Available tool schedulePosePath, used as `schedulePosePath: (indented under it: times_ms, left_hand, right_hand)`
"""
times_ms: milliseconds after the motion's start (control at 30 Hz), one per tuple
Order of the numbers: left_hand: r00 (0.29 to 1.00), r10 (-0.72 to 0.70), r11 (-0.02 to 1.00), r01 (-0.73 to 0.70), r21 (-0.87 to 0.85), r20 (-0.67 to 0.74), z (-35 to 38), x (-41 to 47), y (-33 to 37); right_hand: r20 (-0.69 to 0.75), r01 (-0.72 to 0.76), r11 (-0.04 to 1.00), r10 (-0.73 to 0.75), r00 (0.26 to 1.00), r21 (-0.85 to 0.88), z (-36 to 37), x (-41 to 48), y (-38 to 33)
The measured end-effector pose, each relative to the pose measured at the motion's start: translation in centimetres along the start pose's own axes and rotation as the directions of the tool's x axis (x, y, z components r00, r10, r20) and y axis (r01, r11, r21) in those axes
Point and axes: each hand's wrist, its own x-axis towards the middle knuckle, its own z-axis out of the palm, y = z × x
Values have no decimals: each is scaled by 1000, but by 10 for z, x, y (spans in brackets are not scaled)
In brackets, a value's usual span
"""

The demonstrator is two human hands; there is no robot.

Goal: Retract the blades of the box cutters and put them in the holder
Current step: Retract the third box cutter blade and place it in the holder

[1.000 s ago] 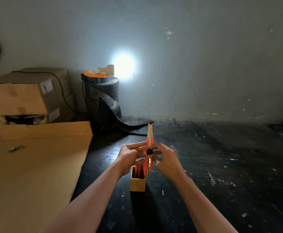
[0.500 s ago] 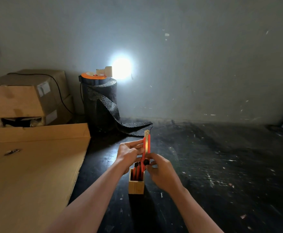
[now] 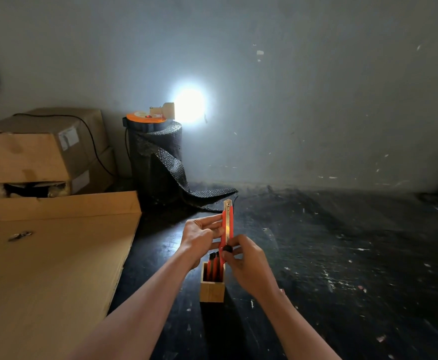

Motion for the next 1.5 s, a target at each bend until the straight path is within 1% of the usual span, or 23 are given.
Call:
schedulePosePath:
  times_ms: [167, 333, 400, 533, 767, 900, 1033, 1133, 1233, 1300, 1367, 1433, 1500]
  left_hand:
    - [1000, 9, 1000, -9, -13, -5, -1, 4, 4]
    - [1000, 20, 1000, -20, -1, -2, -1, 8, 2]
    - [1000, 22, 1000, -22, 1, 1, -2, 10, 1]
    - [1000, 22, 1000, -22, -12, 5, -5, 10, 2]
    - [1000, 16, 1000, -16, -5, 9, -6, 12, -5]
    - [1000, 20, 1000, -20, 19, 3, -11, 15, -14]
    - [999, -4, 1000, 4, -4, 49, -12, 16, -23]
    - [998, -14, 1000, 14, 0, 68, -11, 16, -32]
    - [999, -15, 998, 12, 65, 37, -11, 24, -45]
    - [999, -19, 991, 23, 129, -34, -15, 31, -57]
    - [993, 24, 955, 13, 298, -118, -22, 39, -73]
    - [990, 52, 895, 13, 447, -132, -28, 39, -88]
    - [991, 32, 853, 40, 521, -128, -32, 37, -101]
  right_hand:
    - [43, 39, 999, -39, 998, 12, -3, 4, 2]
    - [8, -8, 999, 7, 1000, 41, 1, 8, 3]
    - [2, 12, 999, -12, 1000, 30, 2, 8, 3]
    - [47, 62, 998, -63, 997, 23, 0, 11, 7]
    - [27, 47, 998, -48, 998, 49, 12, 10, 16]
    - [45, 3, 992, -9, 999, 129, 15, 13, 20]
    - [52, -105, 940, 93, 994, 326, 11, 26, 23]
    - [51, -109, 903, 97, 994, 415, 10, 43, 29]
    - [80, -141, 890, 118, 990, 433, 10, 58, 33]
    - [97, -163, 907, 136, 986, 389, 13, 65, 39]
    - [94, -179, 935, 157, 983, 306, 21, 70, 49]
    - [91, -211, 947, 195, 977, 242, 28, 73, 59]
    - [100, -236, 949, 219, 971, 209, 35, 76, 67]
